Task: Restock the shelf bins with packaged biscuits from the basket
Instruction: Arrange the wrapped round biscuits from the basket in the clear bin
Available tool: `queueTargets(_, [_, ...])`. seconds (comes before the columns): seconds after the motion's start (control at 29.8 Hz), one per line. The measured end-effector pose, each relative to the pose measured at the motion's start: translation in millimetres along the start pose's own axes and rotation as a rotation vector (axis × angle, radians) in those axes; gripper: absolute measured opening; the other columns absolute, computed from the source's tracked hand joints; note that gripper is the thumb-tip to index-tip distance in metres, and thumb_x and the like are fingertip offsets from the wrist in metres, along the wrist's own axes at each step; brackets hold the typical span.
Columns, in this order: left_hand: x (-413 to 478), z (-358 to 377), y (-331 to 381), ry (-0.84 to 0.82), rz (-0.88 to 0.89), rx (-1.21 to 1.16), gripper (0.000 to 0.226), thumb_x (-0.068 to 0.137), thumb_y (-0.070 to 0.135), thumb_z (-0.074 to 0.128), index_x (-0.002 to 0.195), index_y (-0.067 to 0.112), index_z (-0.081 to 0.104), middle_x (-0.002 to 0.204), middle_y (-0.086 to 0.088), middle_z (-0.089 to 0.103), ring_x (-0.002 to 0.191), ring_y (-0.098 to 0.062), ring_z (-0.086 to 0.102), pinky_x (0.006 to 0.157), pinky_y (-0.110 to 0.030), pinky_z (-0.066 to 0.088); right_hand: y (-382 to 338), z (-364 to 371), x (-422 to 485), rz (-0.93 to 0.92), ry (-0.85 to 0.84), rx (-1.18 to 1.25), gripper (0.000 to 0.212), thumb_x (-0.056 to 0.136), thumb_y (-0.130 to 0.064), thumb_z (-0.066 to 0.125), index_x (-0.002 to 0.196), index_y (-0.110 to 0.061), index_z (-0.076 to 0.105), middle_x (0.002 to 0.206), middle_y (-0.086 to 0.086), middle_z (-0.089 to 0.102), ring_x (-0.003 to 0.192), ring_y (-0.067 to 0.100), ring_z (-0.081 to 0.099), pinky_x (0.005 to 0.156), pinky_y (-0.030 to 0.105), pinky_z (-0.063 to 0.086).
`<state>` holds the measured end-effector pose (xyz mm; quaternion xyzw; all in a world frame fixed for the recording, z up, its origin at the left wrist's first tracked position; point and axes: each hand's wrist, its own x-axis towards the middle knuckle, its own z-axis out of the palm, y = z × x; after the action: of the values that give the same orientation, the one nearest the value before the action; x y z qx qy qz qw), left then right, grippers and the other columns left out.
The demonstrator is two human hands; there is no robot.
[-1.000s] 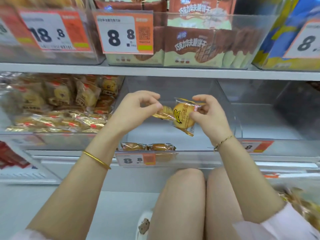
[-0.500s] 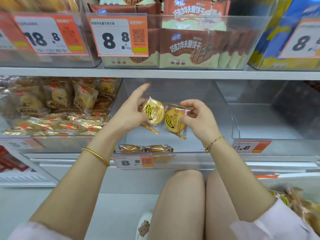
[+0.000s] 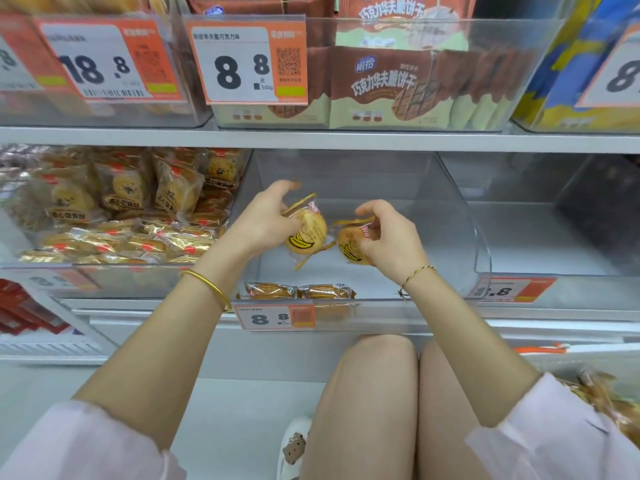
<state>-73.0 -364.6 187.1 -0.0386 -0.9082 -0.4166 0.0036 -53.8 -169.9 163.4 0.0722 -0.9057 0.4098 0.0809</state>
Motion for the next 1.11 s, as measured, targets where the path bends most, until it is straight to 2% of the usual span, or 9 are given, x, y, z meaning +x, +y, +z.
queueTargets(0.1, [3.8, 2.5, -11.3, -0.131, -0.005, 0.193, 0.059, 0.079, 0.004, 0.056, 0.133, 0.024, 0.046, 0.117, -0.013, 0.051, 0.099, -0.026, 0.056, 0.077, -0.026, 0.045, 1.9, 6.8, 3.2, 0.010, -0.084, -0.100, 0.036, 0.083, -0.006, 0.058, 0.118, -0.012, 0.051, 0.096, 0.002, 0.058, 0.089, 0.019, 0.053, 0.079, 0.022, 0.042])
queueTargets(0.27, [-2.0, 9.1, -16.1, -0.291, 0.000, 0.530, 0.023, 0.083, 0.012, 0.057, 0.106, 0.016, 0.057, 0.107, -0.010, 0.052, 0.094, -0.027, 0.053, 0.082, -0.029, 0.043, 0.3, 26.0, 7.7, -0.024, -0.259, -0.310, 0.024, 0.086, -0.008, 0.054, 0.110, -0.013, 0.056, 0.107, 0.008, 0.064, 0.102, 0.026, 0.057, 0.086, 0.035, 0.048])
queueTargets(0.4, [-6.7, 7.1, -12.6, -0.351, -0.014, 0.783, 0.027, 0.084, 0.006, 0.052, 0.105, 0.022, 0.050, 0.104, -0.002, 0.056, 0.101, -0.026, 0.052, 0.079, -0.032, 0.038, -2.8, 35.3, 7.1, -0.054, -0.361, -0.286, 0.028, 0.083, -0.005, 0.057, 0.109, -0.015, 0.061, 0.111, 0.004, 0.065, 0.106, 0.022, 0.057, 0.093, 0.032, 0.045])
queueTargets(0.5, [-5.8, 5.3, -11.4, -0.382, 0.008, 0.826, 0.049, 0.089, 0.000, 0.044, 0.130, 0.027, 0.048, 0.126, -0.008, 0.051, 0.115, -0.031, 0.049, 0.088, -0.036, 0.041, -2.1, 39.3, 8.7, -0.036, -0.419, -0.321, 0.029, 0.083, -0.010, 0.060, 0.112, -0.015, 0.062, 0.115, 0.004, 0.063, 0.109, 0.022, 0.056, 0.094, 0.030, 0.044])
queueTargets(0.67, [-7.1, -1.7, -12.6, -0.306, 0.017, 0.751, 0.026, 0.086, 0.004, 0.053, 0.107, 0.019, 0.058, 0.113, -0.010, 0.048, 0.090, -0.025, 0.050, 0.082, -0.033, 0.042, 5.2, 43.3, 10.6, 0.039, -0.422, -0.360, 0.026, 0.084, -0.020, 0.061, 0.110, -0.023, 0.063, 0.115, 0.000, 0.062, 0.110, 0.023, 0.054, 0.094, 0.040, 0.047])
queueTargets(0.74, [-9.4, -1.5, -9.7, -0.333, 0.008, 0.772, 0.021, 0.086, 0.005, 0.054, 0.103, 0.017, 0.055, 0.110, -0.009, 0.050, 0.091, -0.025, 0.051, 0.077, -0.031, 0.042, 6.2, 43.3, 10.5, 0.046, -0.438, -0.357, 0.024, 0.086, -0.021, 0.062, 0.110, -0.023, 0.064, 0.115, 0.000, 0.062, 0.109, 0.022, 0.055, 0.093, 0.040, 0.047])
queueTargets(0.87, [-12.7, 3.9, -6.1, -0.433, -0.063, 0.889, 0.020, 0.085, 0.009, 0.053, 0.104, 0.011, 0.047, 0.112, -0.010, 0.055, 0.093, -0.028, 0.053, 0.074, -0.033, 0.045, 3.4, 44.4, 10.3, 0.049, -0.448, -0.365, 0.024, 0.085, -0.024, 0.064, 0.110, -0.024, 0.067, 0.117, 0.001, 0.062, 0.108, 0.021, 0.056, 0.093, 0.038, 0.048])
queueTargets(1.01, [-13.4, 8.4, -5.6, -0.524, -0.053, 0.970, 0.049, 0.087, 0.009, 0.049, 0.133, 0.024, 0.041, 0.129, -0.003, 0.053, 0.114, -0.027, 0.053, 0.090, -0.039, 0.045, 0.9, 48.3, 7.5, 0.043, -0.462, -0.344, 0.027, 0.086, -0.025, 0.064, 0.113, -0.024, 0.065, 0.118, 0.003, 0.061, 0.108, 0.022, 0.056, 0.093, 0.037, 0.048])
queueTargets(1.11, [-12.6, 5.7, -6.7, -0.531, -0.030, 0.950, 0.045, 0.087, 0.002, 0.044, 0.128, 0.023, 0.043, 0.125, -0.006, 0.055, 0.105, -0.028, 0.053, 0.086, -0.040, 0.046, 0.7, 47.7, 8.0, 0.043, -0.461, -0.358, 0.033, 0.088, -0.022, 0.062, 0.120, -0.019, 0.061, 0.123, 0.005, 0.059, 0.112, 0.022, 0.054, 0.095, 0.033, 0.045])
